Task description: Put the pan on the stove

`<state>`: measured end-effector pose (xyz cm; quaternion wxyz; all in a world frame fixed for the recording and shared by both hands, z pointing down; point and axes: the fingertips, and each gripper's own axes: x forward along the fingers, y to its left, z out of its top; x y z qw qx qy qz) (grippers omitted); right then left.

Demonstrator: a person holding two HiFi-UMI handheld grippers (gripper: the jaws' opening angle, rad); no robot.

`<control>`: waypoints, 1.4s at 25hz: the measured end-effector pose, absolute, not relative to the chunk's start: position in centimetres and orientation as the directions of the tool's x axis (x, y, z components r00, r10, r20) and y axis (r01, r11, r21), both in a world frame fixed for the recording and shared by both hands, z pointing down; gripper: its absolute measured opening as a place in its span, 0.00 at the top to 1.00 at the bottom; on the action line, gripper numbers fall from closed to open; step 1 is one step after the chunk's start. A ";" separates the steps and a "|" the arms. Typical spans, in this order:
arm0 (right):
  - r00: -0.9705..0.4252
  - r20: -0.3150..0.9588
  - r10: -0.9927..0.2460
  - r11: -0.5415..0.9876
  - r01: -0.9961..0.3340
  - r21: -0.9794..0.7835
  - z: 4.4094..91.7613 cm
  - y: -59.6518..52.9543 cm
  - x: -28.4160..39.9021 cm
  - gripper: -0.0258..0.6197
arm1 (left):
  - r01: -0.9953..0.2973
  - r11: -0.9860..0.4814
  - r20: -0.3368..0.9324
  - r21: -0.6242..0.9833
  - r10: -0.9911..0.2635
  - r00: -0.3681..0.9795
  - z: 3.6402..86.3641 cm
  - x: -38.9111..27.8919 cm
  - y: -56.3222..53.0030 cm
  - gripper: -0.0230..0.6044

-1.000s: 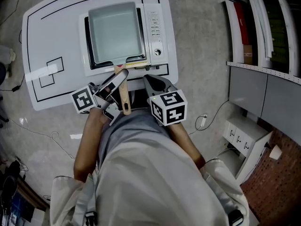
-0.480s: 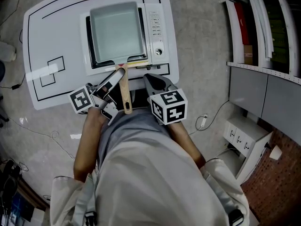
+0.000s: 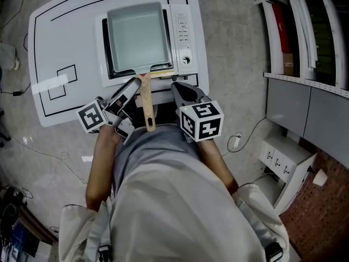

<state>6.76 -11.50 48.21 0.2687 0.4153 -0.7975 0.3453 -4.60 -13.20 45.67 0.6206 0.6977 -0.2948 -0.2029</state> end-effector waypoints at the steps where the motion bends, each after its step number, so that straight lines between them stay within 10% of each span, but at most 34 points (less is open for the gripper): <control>1: -0.512 0.711 -0.482 0.408 -0.849 -0.335 48.0 -11.7 6.9 0.94 | -0.170 -0.060 0.088 0.984 -0.663 0.743 45.6 -4.8 -13.2 0.64; 35: -0.585 0.584 -0.563 0.533 -0.797 -0.284 41.7 -13.7 6.0 0.94 | -0.623 -0.261 0.201 0.737 -0.795 0.572 39.5 -11.4 -12.2 0.92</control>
